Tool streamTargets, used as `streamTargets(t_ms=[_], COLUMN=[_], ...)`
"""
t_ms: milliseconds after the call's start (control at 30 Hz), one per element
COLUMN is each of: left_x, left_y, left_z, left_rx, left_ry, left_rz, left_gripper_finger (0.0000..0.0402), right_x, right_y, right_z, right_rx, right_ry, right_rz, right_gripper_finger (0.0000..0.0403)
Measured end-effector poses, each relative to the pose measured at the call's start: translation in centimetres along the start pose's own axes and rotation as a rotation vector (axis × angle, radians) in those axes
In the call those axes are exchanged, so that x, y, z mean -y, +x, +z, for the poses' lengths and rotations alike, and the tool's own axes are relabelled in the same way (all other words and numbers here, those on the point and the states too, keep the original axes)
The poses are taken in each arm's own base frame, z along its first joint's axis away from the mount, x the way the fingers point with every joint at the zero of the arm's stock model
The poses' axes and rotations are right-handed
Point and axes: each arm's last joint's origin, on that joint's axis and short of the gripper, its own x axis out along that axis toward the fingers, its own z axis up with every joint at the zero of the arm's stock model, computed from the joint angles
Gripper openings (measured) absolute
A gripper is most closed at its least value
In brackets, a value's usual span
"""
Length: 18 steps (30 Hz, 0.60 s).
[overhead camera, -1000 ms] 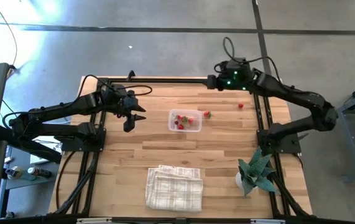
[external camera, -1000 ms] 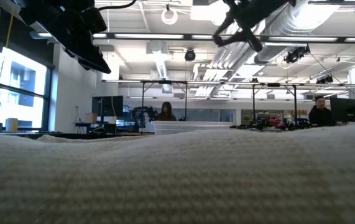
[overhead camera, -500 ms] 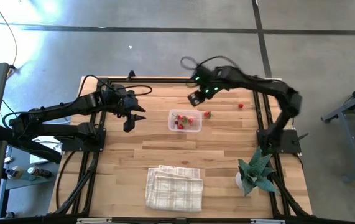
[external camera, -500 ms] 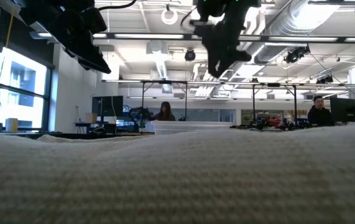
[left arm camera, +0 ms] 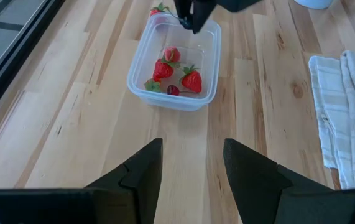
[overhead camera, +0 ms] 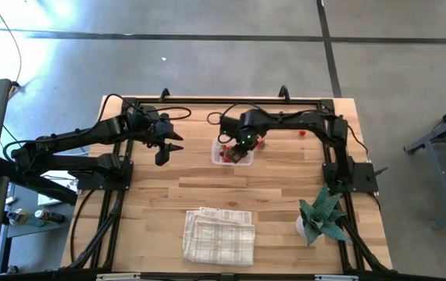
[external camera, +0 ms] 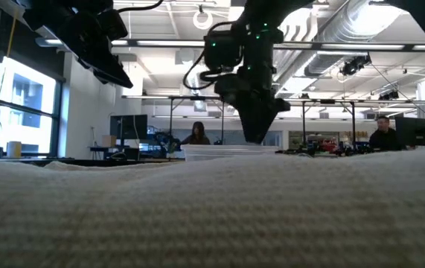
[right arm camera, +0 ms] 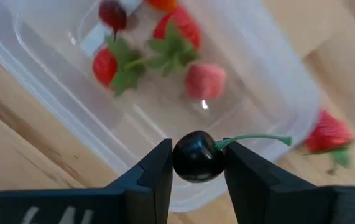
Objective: Pick and placing Produce into tupperware
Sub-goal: Put the black cherry into the transparent bin
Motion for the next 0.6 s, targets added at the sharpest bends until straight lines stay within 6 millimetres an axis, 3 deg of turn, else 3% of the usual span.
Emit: streamTargets(t_ms=[367,600], left_x=[0.0,0.0], left_y=[0.0,0.0], left_z=[0.0,0.0], left_rx=[0.0,0.0], left_ry=[0.0,0.0], left_rz=[0.0,0.0], left_gripper_finger=[0.0159,0.0159], right_x=[-0.7,-0.3], right_y=[3.1,3.5], right_z=[0.4,0.5], right_rx=[-0.043,-0.06], right_ry=[-0.015,-0.001], right_rz=[-0.008,-0.039], right_gripper_finger=[0.0112,0.0112])
